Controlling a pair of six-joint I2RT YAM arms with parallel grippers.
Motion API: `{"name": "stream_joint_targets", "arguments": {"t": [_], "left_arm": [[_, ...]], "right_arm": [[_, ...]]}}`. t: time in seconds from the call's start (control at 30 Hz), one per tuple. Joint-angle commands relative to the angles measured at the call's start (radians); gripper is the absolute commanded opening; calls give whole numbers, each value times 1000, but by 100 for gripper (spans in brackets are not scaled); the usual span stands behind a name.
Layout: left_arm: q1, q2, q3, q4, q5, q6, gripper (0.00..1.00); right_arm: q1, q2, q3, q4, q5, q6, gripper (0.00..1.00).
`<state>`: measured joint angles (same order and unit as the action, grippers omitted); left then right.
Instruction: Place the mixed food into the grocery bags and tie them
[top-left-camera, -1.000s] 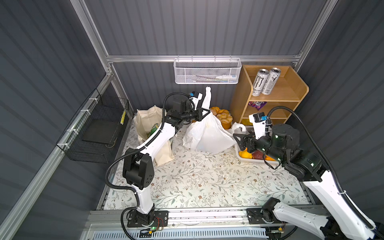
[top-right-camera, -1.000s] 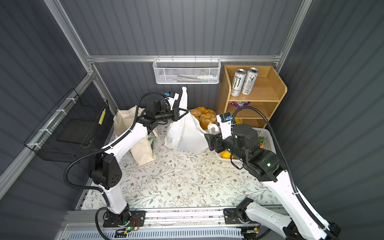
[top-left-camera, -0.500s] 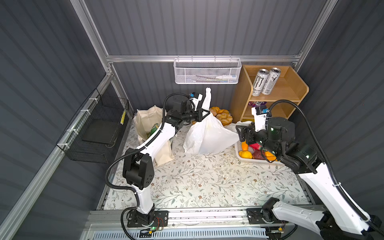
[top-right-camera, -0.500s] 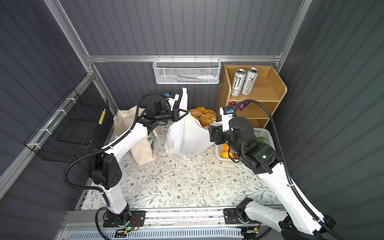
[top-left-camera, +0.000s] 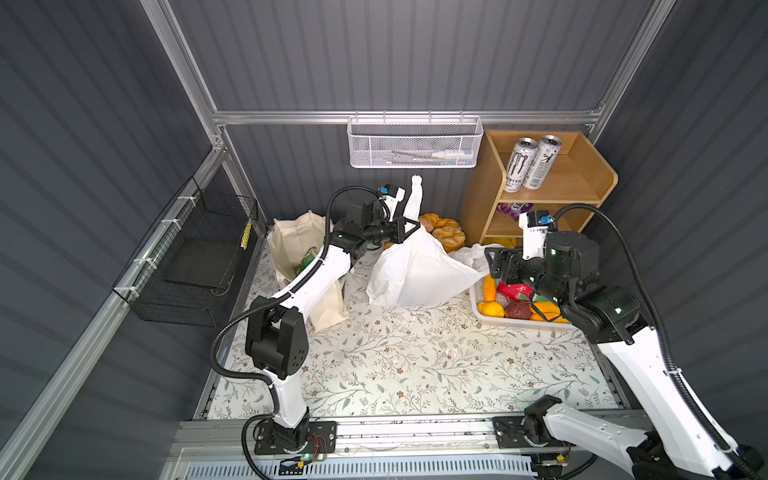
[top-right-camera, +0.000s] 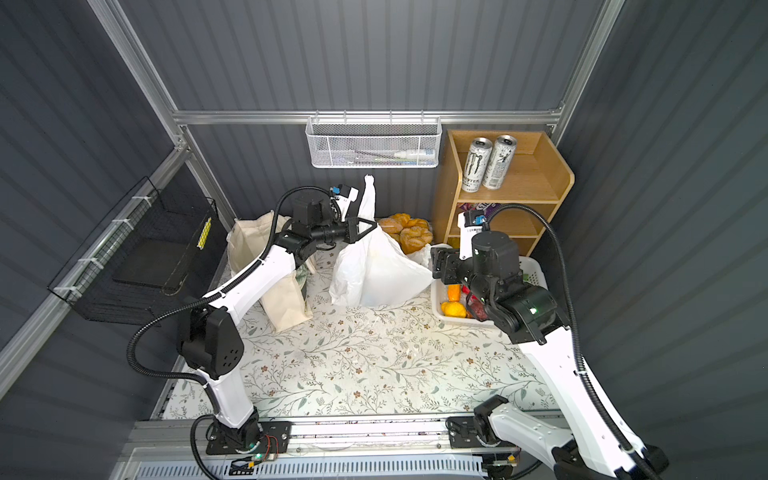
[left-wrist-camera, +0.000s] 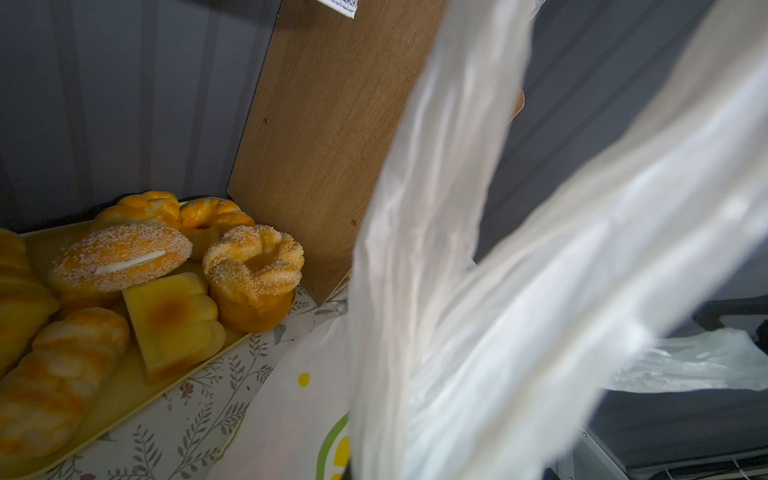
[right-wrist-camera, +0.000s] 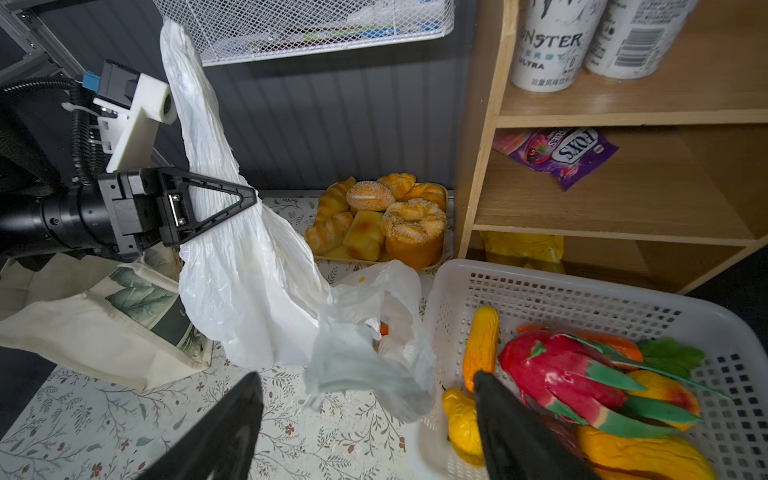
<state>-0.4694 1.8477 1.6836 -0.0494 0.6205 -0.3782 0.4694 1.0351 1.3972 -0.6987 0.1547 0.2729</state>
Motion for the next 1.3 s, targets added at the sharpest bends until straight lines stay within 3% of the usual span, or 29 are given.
{"name": "stream_joint_targets", "arguments": {"t": [0.0, 0.87, 1.03, 1.27], "left_arm": [[5, -28, 23, 0, 13, -4, 0], [5, -26, 17, 21, 28, -18, 0], [5, -25, 17, 23, 31, -21, 0], [5, -42, -15, 76, 71, -34, 0]], "right_arm": [[-4, -3, -27, 8, -56, 33, 81], [-52, 33, 5, 49, -70, 50, 71], [-62, 34, 5, 50, -79, 51, 58], [-100, 38, 8, 61, -94, 46, 16]]}}
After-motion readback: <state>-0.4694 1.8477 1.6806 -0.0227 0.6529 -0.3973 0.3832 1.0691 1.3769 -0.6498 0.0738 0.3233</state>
